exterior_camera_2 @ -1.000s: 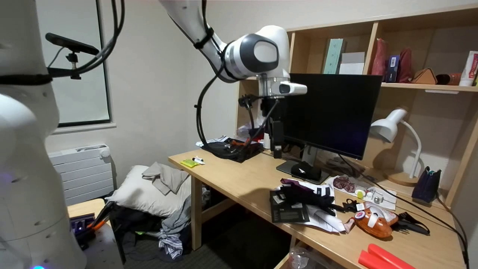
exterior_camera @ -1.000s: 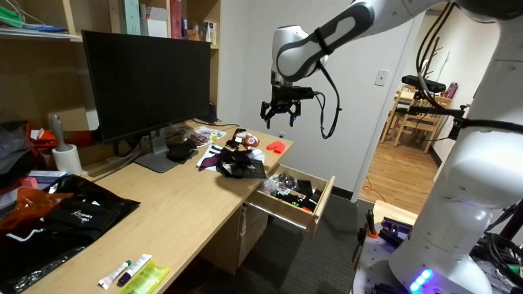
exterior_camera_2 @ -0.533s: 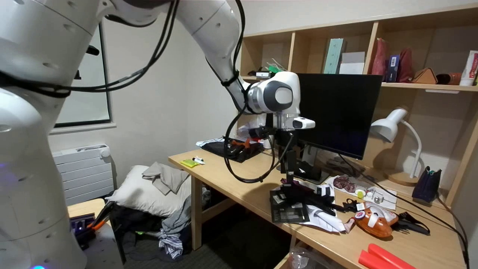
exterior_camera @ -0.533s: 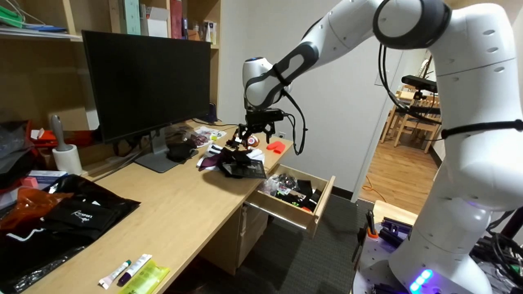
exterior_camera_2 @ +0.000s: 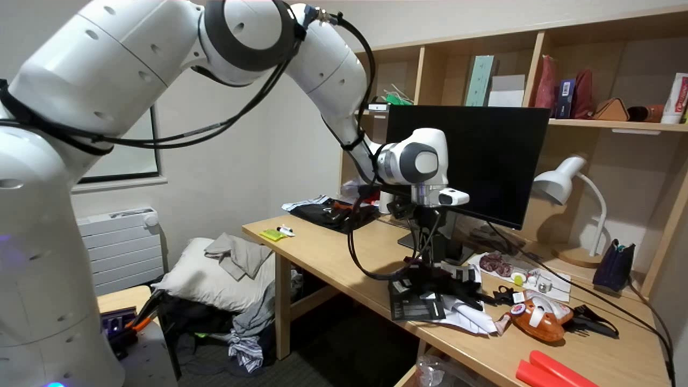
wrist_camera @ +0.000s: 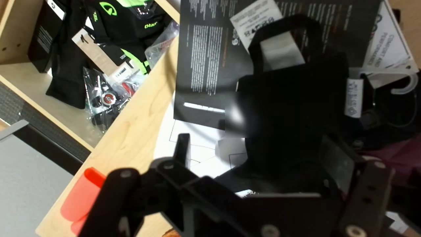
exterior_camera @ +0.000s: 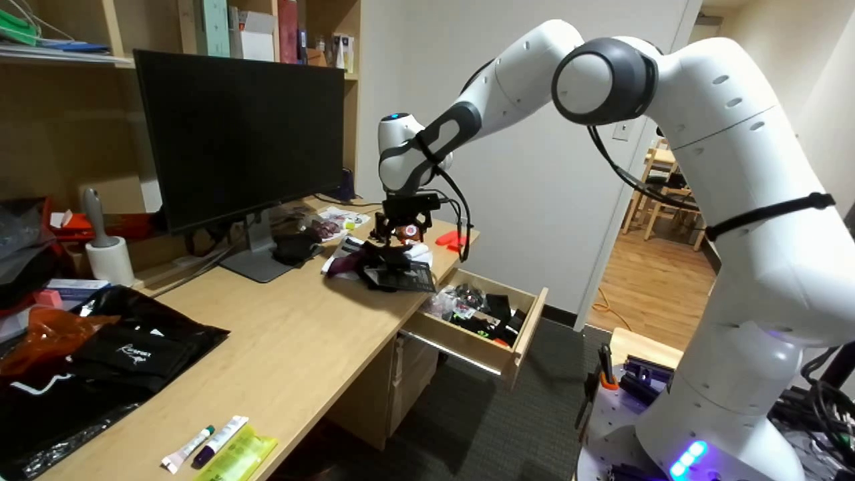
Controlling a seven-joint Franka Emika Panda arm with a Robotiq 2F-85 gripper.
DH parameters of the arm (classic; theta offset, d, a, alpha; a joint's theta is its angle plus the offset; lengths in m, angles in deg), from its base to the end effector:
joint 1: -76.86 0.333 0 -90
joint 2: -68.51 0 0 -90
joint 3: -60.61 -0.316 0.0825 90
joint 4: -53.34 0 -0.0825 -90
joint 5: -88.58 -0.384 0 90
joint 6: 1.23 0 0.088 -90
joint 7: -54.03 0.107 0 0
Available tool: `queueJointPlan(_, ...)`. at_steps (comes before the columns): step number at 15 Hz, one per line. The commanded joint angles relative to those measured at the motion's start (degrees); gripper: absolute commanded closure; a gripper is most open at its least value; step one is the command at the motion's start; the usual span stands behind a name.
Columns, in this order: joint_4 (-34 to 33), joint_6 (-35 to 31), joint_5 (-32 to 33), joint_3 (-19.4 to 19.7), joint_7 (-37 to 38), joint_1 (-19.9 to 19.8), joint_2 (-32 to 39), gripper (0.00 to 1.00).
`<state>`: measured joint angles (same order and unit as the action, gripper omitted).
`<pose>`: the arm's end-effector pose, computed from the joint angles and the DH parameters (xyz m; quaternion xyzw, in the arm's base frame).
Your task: Put the pair of socks in the drawer
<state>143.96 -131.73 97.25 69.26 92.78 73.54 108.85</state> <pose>0.6865 -0.1344 0.2283 0.9251 -0.3647 0.0229 0.1035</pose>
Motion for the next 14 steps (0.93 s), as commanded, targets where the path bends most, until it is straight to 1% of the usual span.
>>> queueJointPlan(1, -5.07, 2.13, -3.38, 0.64, -1.89, 0.17, 4.38, 0.0)
queueJointPlan(7, -8.62, 2.82, -5.61, 0.65, -2.77, 0.09, 7.38, 0.0)
queueJointPlan(8, -9.05, 2.91, -5.71, 0.66, -2.99, 0.07, 7.67, 0.25)
queueJointPlan(9, -9.26, 2.93, -5.71, 0.68, -3.21, 0.05, 7.84, 0.26)
queueJointPlan(14, -9.39, 3.77, -6.13, 0.67, -4.36, -0.43, 7.86, 0.61)
